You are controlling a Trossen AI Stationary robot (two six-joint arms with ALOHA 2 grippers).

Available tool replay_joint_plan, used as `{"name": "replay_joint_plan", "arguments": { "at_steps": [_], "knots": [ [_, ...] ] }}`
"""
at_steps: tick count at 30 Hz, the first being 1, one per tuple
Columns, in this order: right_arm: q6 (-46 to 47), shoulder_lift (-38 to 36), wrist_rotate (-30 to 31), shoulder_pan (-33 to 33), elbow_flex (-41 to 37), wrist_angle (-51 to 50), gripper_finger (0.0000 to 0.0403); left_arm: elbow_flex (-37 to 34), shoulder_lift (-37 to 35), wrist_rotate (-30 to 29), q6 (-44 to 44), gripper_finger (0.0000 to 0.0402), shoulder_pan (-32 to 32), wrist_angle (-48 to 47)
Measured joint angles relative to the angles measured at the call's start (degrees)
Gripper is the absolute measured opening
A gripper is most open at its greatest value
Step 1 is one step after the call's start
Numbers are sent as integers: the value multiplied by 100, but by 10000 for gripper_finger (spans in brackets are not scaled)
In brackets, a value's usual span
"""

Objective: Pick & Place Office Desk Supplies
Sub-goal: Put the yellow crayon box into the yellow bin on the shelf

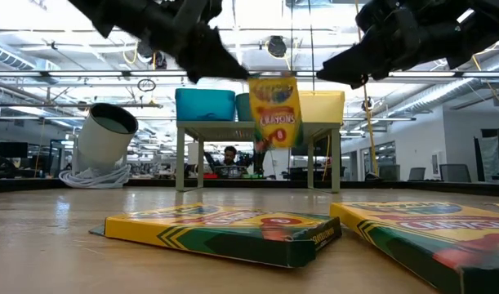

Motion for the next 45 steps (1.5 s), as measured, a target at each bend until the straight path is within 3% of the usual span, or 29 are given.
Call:
{"name": "replay_joint_plan", "arguments": {
  "at_steps": [6,14,18,22,32,45],
  "knots": [
    [500,194,-453,4,0,367,202,586,-3,0,360,0,-15,-360],
    [437,693,-512,4,0,798,243,1411,-2,0,841,0,-145,-1105],
    [435,921,-1142,4,0,1140,256,1641,-2,2,1026,0,-211,-1173],
    [546,966,-1503,7,0,1251,258,1720,-2,-1,1084,0,-207,-1300],
    [573,656,-1497,-120,0,566,259,1723,-2,-2,1094,0,-257,-1475],
    [677,560,-1516,-145,2,520,260,1723,-2,-2,1105,0,-264,-1465]
  ]
}}
